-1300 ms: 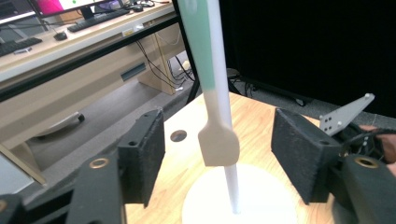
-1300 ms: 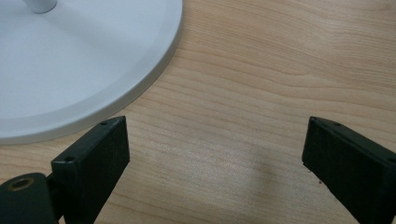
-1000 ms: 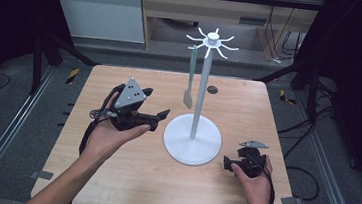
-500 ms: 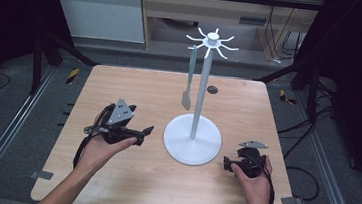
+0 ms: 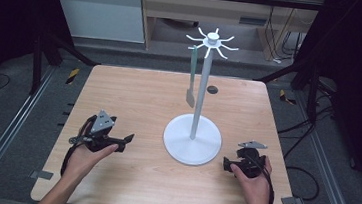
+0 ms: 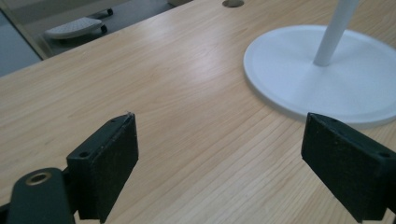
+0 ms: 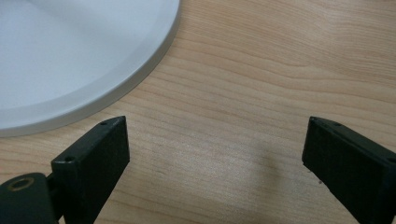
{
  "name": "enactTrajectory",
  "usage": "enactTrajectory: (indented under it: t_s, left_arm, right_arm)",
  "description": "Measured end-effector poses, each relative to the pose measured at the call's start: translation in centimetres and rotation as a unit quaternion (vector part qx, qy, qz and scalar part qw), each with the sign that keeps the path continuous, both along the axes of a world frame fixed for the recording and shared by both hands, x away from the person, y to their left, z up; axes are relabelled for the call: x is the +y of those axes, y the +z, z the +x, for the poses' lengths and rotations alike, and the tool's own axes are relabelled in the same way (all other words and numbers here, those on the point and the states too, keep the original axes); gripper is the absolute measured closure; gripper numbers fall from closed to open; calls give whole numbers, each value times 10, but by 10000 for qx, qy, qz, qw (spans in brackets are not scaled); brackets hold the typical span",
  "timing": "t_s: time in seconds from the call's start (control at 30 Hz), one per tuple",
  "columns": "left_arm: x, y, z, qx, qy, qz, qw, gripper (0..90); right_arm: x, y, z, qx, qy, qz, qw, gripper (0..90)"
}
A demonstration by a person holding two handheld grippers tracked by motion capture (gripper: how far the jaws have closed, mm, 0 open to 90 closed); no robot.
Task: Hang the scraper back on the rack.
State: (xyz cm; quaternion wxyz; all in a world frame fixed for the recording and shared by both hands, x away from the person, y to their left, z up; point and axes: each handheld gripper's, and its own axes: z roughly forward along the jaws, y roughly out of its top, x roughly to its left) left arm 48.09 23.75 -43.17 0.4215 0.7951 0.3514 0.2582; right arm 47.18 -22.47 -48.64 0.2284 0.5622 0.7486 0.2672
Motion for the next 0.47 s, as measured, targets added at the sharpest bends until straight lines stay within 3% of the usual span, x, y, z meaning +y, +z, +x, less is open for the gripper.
enactTrajectory:
  t_s: [0.17,0.33,0.47]
  left_arm:
    - [15,-17,-2,159,115,67,9998,109]
    - [30,-33,-2,373,302,276,9985,110]
    - [41,-32,1,399,514,109,9978,109]
  right_arm:
    - [1,-1,0,25,16,-23,10000,78]
    - [2,-1,1,43,32,0,10000,78]
    - [2,0,1,14,50,21,10000,78]
